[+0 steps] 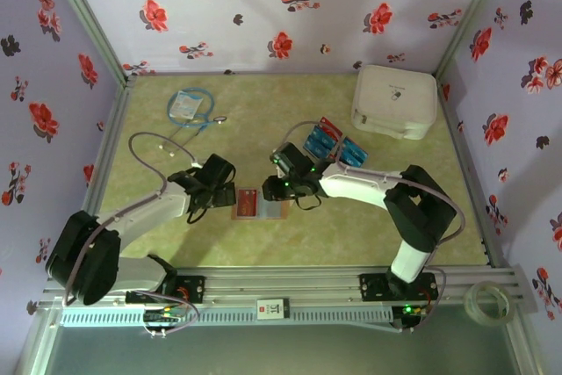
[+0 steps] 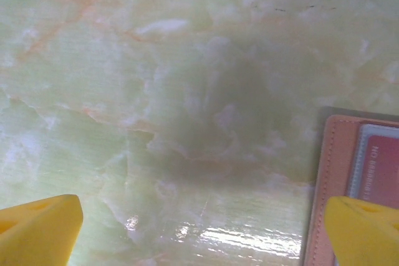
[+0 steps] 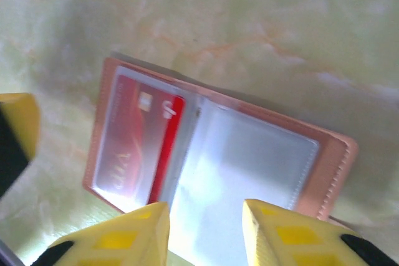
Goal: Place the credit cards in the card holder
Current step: Insert the credit card into the card slot, then flip over the card slot in the card holder.
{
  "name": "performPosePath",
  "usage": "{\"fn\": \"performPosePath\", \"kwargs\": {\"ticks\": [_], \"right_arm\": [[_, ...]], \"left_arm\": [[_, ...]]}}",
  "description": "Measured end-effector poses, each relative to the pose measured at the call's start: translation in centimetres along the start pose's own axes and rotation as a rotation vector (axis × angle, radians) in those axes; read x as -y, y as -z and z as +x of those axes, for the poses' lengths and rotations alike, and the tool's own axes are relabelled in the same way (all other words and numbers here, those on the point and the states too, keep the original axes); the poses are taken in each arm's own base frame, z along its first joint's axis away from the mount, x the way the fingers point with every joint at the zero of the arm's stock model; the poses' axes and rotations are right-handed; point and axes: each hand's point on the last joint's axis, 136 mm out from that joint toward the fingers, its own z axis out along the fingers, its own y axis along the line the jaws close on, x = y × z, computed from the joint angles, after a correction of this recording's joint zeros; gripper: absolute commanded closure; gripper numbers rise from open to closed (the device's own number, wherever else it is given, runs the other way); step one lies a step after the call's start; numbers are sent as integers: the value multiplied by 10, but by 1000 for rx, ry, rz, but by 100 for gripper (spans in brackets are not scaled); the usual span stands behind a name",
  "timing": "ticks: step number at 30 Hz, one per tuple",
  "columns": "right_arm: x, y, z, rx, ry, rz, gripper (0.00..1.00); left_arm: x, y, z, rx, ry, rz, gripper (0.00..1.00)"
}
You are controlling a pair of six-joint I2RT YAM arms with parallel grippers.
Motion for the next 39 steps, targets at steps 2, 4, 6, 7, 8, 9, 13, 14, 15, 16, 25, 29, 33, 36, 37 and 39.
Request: {"fn": "performPosePath", "kwargs": {"ticks": [2, 4, 6, 7, 8, 9, 13, 14, 15, 16, 25, 29, 33, 36, 37, 39], "right_arm": [[6, -2, 5, -10, -15, 12, 59], [9, -4, 8, -14, -23, 15, 57], [11, -5, 10, -16, -34, 17, 56], [11, -6, 11, -15, -38, 16, 55], [11, -6, 11, -14, -42, 16, 55], [11, -6, 11, -12, -46, 14, 54], [10, -7, 9, -3, -48, 7, 53], [10, -7, 9, -2, -53, 6, 53], [10, -7, 9, 0, -54, 5, 53], [10, -7, 8, 2, -57, 3, 53], [9, -7, 7, 7, -63, -1, 52], [11, -7, 7, 9, -70, 0, 50], [14, -10, 9, 1, -75, 7, 48], [17, -12, 11, -3, -79, 12, 46], [18, -14, 12, -6, -80, 14, 46], [20, -17, 13, -12, -82, 19, 45]], "left_arm": [[3, 1, 1, -8, 1, 16, 0], [5, 0, 4, -20, 1, 34, 0], [8, -1, 9, -33, 3, 58, 0], [9, -3, 13, -41, 3, 68, 0], [9, -4, 18, -52, 2, 77, 0], [8, -5, 22, -62, 2, 85, 0], [7, -11, 37, -90, 7, 107, 0], [7, -12, 39, -95, 9, 109, 0], [7, -13, 41, -99, 10, 112, 0], [7, -13, 42, -101, 10, 113, 0], [11, -19, 43, -102, 15, 122, 0], [9, -22, 46, -109, 16, 112, 0], [8, -23, 47, -113, 23, 105, 0], [7, -24, 47, -111, 25, 96, 0], [6, -24, 47, -110, 23, 92, 0], [6, -25, 47, -110, 21, 87, 0]]}}
